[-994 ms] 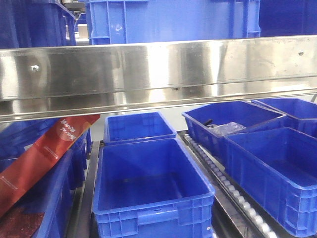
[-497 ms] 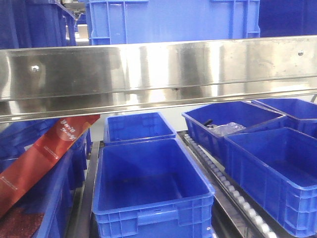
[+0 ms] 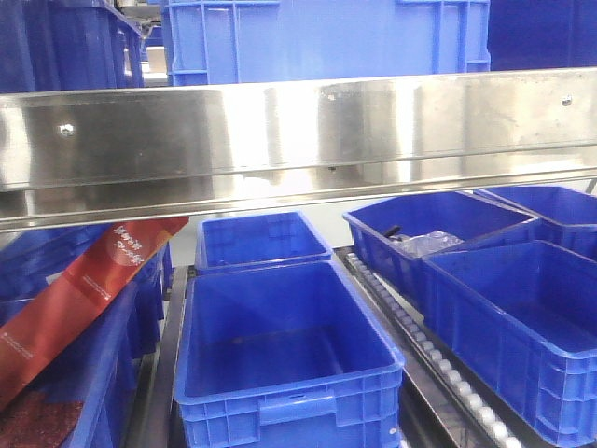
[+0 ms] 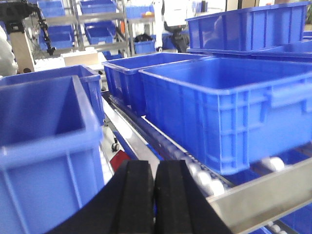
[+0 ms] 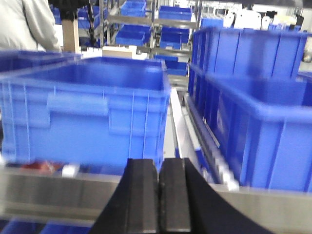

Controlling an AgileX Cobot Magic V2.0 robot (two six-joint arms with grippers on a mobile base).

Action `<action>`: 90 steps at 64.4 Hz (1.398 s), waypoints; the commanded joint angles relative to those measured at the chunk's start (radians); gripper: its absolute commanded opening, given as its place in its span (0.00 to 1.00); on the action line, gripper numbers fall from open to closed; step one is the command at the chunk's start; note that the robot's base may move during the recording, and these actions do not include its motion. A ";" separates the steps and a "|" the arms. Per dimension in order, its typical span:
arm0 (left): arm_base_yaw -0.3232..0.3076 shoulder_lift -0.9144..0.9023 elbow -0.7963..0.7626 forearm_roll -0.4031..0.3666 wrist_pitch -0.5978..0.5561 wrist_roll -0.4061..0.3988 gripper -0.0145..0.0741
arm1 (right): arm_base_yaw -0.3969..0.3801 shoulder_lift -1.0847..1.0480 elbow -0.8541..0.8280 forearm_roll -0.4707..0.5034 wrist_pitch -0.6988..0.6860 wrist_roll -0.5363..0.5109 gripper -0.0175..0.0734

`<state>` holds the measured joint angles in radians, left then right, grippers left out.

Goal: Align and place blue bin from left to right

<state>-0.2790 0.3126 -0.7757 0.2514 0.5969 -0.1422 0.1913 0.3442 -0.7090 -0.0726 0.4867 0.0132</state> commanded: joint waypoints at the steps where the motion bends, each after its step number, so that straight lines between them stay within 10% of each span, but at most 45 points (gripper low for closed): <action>1: 0.005 -0.083 0.076 0.003 -0.039 -0.040 0.17 | 0.002 -0.058 0.074 -0.012 -0.027 -0.007 0.11; 67: 0.009 -0.231 0.262 0.023 -0.091 -0.070 0.17 | 0.002 -0.123 0.196 -0.010 -0.116 -0.007 0.11; 90: 0.192 -0.277 0.423 -0.183 -0.182 0.065 0.17 | 0.002 -0.123 0.196 -0.010 -0.116 -0.007 0.11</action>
<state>-0.1168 0.0573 -0.4146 0.1093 0.4970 -0.0859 0.1913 0.2291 -0.5156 -0.0746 0.3974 0.0116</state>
